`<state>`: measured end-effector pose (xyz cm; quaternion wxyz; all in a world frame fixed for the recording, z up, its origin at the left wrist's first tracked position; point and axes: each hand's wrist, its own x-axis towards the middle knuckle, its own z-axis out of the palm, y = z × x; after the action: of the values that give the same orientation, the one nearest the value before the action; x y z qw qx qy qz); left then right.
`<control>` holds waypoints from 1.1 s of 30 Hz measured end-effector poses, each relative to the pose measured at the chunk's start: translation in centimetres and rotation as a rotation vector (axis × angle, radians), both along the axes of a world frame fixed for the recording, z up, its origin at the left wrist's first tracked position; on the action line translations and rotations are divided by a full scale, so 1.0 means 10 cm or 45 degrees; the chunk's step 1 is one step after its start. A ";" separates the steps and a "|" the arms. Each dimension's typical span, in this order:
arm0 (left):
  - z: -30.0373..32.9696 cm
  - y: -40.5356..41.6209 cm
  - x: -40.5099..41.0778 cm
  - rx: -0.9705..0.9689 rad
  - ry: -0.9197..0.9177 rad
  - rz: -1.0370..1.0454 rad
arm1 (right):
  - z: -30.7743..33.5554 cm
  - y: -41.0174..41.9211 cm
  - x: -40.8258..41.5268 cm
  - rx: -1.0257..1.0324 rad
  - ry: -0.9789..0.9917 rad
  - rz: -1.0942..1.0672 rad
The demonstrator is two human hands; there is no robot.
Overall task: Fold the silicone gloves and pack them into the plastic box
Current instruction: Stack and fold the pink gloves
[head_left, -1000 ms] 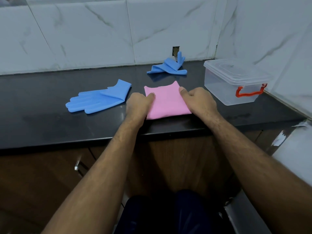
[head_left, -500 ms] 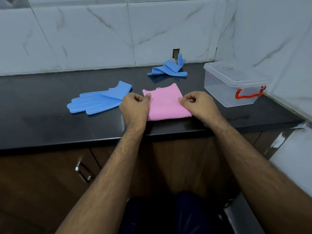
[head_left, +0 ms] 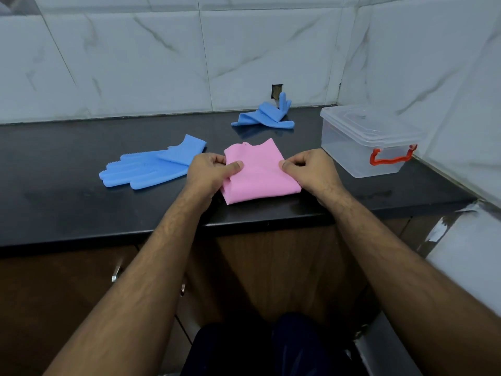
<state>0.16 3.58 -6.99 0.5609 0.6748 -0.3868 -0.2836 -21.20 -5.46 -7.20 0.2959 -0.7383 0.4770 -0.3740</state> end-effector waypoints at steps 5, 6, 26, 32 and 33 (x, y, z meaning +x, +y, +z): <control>0.09 0.12 0.09 -0.018 0.179 -0.071 | 0.01 0.10 0.08 0.125 -0.188 0.087; 0.09 0.15 0.11 -0.025 0.243 -0.083 | 0.00 0.14 0.11 0.172 -0.245 0.122; -0.01 0.50 0.25 -0.246 -0.086 0.397 | -0.05 0.37 0.20 0.109 -0.264 -0.030; 0.18 0.58 -0.17 -0.317 -0.689 0.475 | -0.07 0.29 -0.02 0.104 -0.296 -0.113; 0.21 0.57 -0.28 -0.334 -0.730 0.452 | -0.07 0.28 -0.07 0.088 -0.278 -0.117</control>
<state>-2.68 9.24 -4.86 0.5519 0.7058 -0.4383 0.0713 -21.89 -2.64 -7.91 0.3539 -0.6599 0.4880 -0.4485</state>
